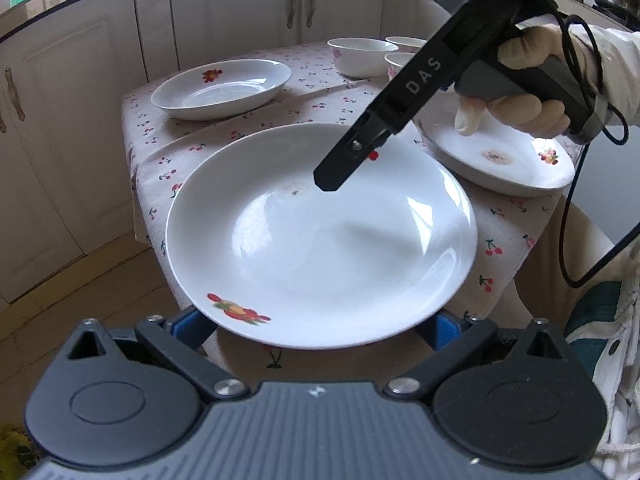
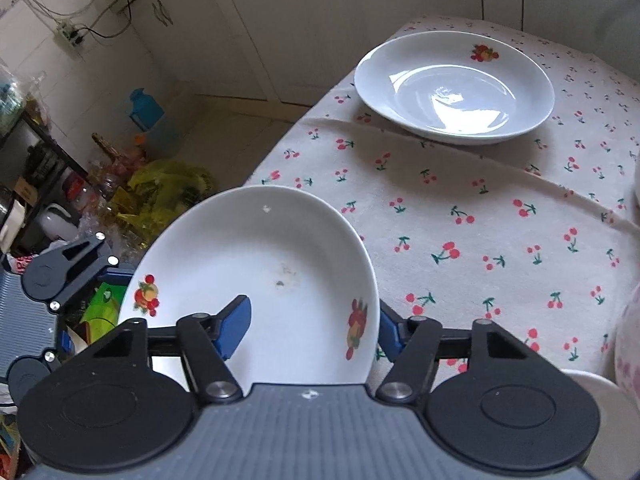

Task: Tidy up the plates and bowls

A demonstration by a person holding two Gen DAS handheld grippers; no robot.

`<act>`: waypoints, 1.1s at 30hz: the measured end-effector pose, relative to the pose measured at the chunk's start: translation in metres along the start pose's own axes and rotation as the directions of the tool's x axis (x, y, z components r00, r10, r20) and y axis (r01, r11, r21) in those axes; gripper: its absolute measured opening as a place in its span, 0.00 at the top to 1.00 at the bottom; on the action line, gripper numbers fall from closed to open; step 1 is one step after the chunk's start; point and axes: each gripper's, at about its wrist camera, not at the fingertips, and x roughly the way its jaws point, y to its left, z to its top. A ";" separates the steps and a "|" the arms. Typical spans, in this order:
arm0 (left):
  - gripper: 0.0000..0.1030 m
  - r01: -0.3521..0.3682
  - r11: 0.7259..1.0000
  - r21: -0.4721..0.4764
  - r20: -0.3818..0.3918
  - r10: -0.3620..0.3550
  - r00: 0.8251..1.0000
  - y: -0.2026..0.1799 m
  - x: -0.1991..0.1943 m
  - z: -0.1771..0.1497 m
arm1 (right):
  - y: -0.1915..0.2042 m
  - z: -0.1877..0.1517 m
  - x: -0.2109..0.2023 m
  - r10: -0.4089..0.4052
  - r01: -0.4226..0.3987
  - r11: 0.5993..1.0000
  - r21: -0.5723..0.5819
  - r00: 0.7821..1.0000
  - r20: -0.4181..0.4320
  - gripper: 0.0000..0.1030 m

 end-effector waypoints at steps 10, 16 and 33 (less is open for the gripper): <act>0.01 0.015 1.000 0.003 -0.018 -0.015 1.000 0.003 0.003 0.007 | 0.000 0.002 -0.002 -0.008 0.008 1.000 0.007 1.000 -0.002 0.32; 0.01 0.025 0.999 0.030 0.002 -0.025 1.000 0.008 0.010 0.024 | -0.011 0.009 -0.008 -0.034 0.033 0.999 0.034 0.999 0.023 0.32; 0.01 0.084 0.995 0.057 0.020 -0.086 0.996 0.023 0.049 0.051 | -0.052 0.025 -0.010 -0.108 0.096 0.986 0.138 0.991 0.077 0.32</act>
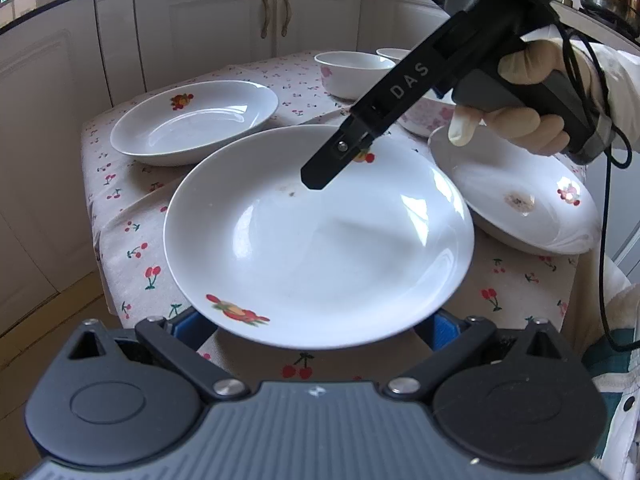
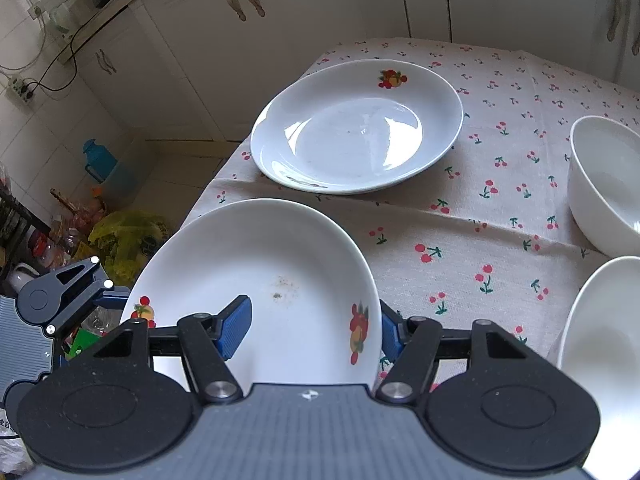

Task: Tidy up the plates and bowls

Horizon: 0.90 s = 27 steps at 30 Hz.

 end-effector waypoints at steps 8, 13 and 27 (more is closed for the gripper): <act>0.01 -0.007 1.000 -0.009 -0.007 0.007 1.000 0.004 0.000 0.000 | 0.003 0.002 0.005 0.000 0.000 1.000 -0.015 1.000 0.004 0.32; 0.01 -0.014 1.000 -0.005 -0.004 0.014 1.000 0.004 0.002 0.000 | 0.004 0.002 0.008 -0.001 0.001 1.000 -0.026 1.000 0.001 0.31; 0.01 -0.098 0.993 -0.062 -0.008 0.097 0.995 -0.009 -0.031 -0.017 | 0.025 -0.012 -0.027 -0.005 0.014 0.994 -0.106 0.996 0.084 0.05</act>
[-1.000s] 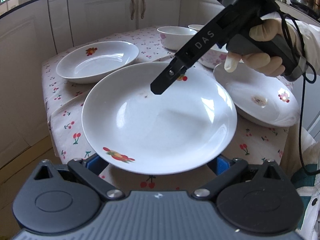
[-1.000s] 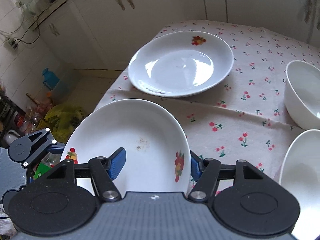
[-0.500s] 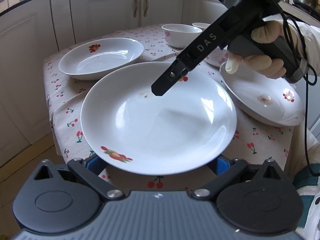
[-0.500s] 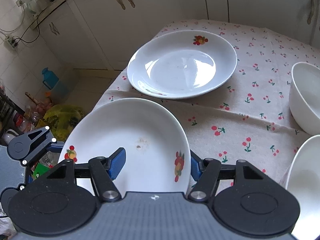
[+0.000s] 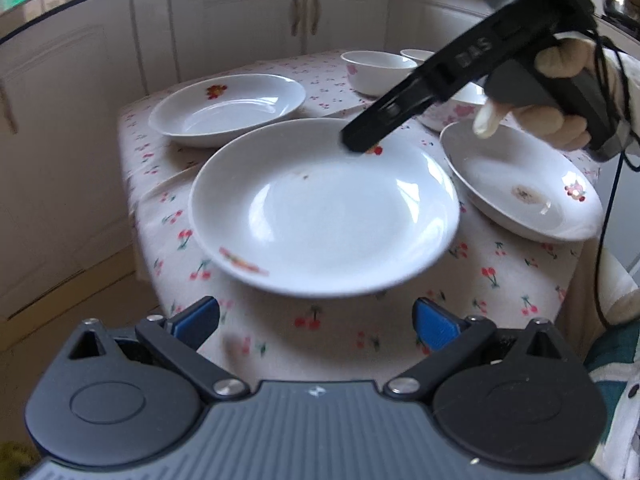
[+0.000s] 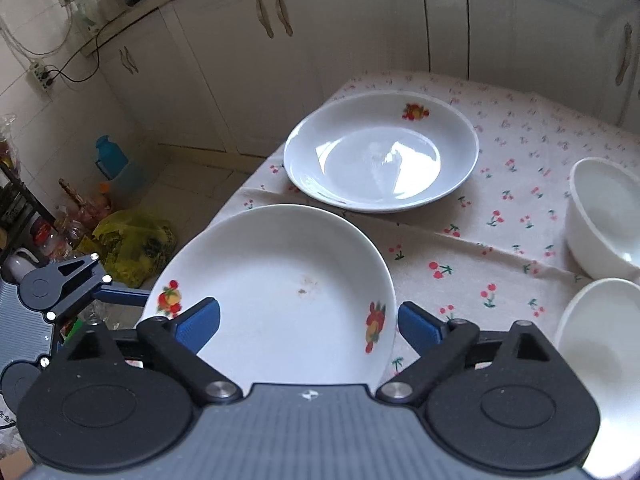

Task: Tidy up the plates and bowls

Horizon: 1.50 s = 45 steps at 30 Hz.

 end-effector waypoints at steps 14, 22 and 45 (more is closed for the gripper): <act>0.01 -0.051 0.996 -0.074 0.168 0.063 0.984 -0.075 -0.043 0.008 | 0.003 -0.076 -0.108 -0.106 0.106 0.994 0.010 0.980 0.171 0.00; 0.01 -0.006 1.000 -0.005 0.138 0.007 0.990 -0.125 -0.018 0.015 | -0.030 -0.128 -0.139 -0.200 0.190 0.979 0.070 0.965 0.168 0.00; 0.01 0.149 0.970 0.190 0.017 -0.155 0.988 -0.154 0.045 0.023 | -0.084 -0.153 -0.115 -0.125 0.105 0.964 0.246 0.990 0.065 0.06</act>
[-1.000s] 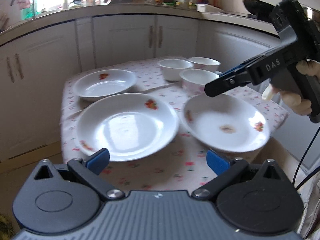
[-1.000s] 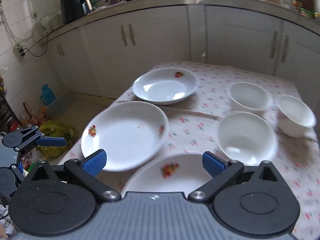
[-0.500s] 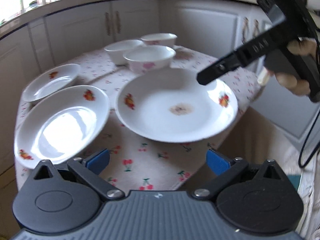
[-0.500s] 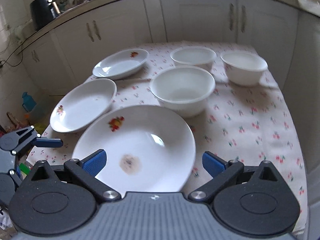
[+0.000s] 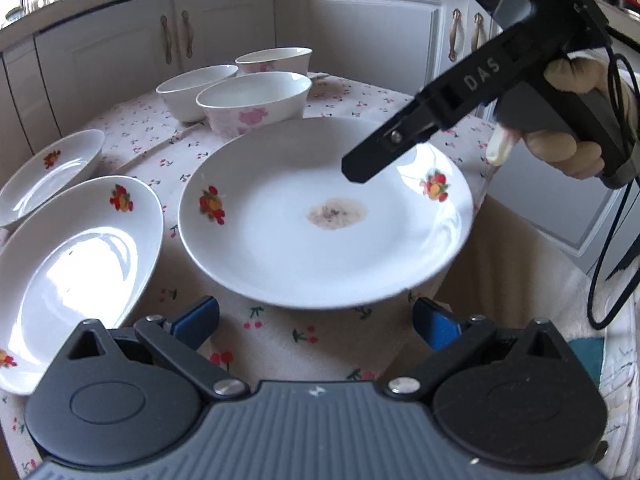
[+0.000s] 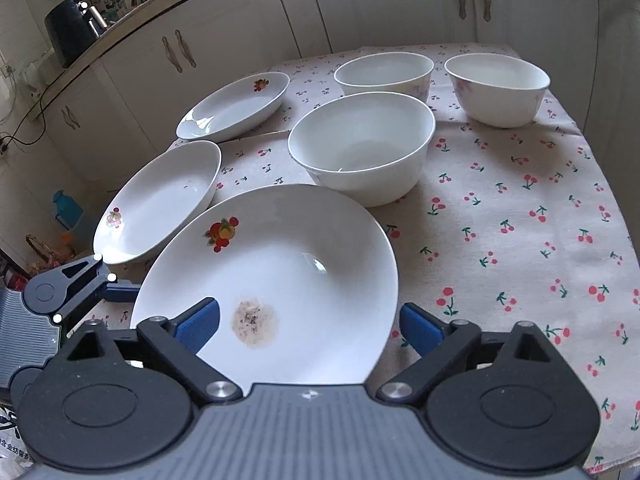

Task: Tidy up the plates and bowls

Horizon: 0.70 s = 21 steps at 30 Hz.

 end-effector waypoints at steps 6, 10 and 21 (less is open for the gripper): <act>0.01 0.032 0.999 -0.011 0.035 -0.031 0.999 0.008 0.003 0.002 | 0.001 0.007 0.008 -0.001 0.001 1.000 -0.011 1.000 -0.021 0.13; 0.03 0.048 0.999 0.001 0.047 -0.048 0.998 0.010 0.004 0.002 | -0.002 0.013 0.014 0.008 -0.008 1.000 0.002 0.999 -0.037 0.16; 0.04 0.062 0.998 0.017 0.055 -0.062 0.997 0.010 0.006 0.002 | -0.014 0.032 0.028 0.071 -0.071 0.997 0.012 0.996 -0.052 0.20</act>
